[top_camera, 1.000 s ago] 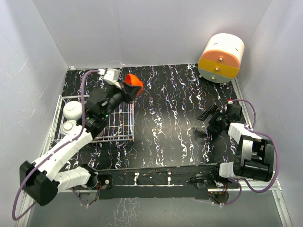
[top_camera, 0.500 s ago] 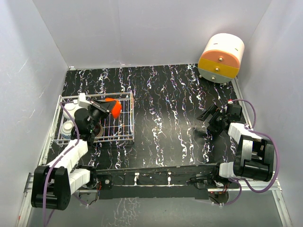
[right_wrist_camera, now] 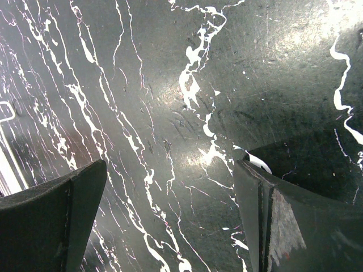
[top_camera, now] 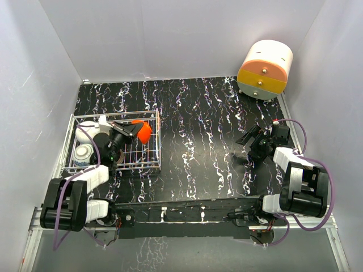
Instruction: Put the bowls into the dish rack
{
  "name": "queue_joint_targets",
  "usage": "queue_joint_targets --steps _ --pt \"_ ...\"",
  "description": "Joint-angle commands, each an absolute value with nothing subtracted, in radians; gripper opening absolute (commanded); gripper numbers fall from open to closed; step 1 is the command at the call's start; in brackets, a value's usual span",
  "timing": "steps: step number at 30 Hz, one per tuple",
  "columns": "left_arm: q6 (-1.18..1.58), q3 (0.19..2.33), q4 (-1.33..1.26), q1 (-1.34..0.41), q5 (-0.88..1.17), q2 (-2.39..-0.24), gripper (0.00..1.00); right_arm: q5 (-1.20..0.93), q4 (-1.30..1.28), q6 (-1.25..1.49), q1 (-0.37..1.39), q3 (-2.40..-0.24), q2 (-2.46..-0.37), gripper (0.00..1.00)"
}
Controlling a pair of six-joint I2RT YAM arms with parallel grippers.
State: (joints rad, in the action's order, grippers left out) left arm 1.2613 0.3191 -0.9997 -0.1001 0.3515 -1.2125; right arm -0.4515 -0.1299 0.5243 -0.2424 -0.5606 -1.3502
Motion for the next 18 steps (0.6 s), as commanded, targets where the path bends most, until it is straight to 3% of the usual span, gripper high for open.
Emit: queue_joint_targets --steps 1,18 --pt "1.269 0.317 -1.107 -0.097 0.380 -1.242 0.00 -0.446 -0.114 0.514 -0.245 -0.551 -1.358 0.98" --pt "1.273 0.214 -1.143 -0.097 0.458 -1.309 0.00 -0.451 -0.097 0.523 -0.245 -0.541 -1.365 0.98"
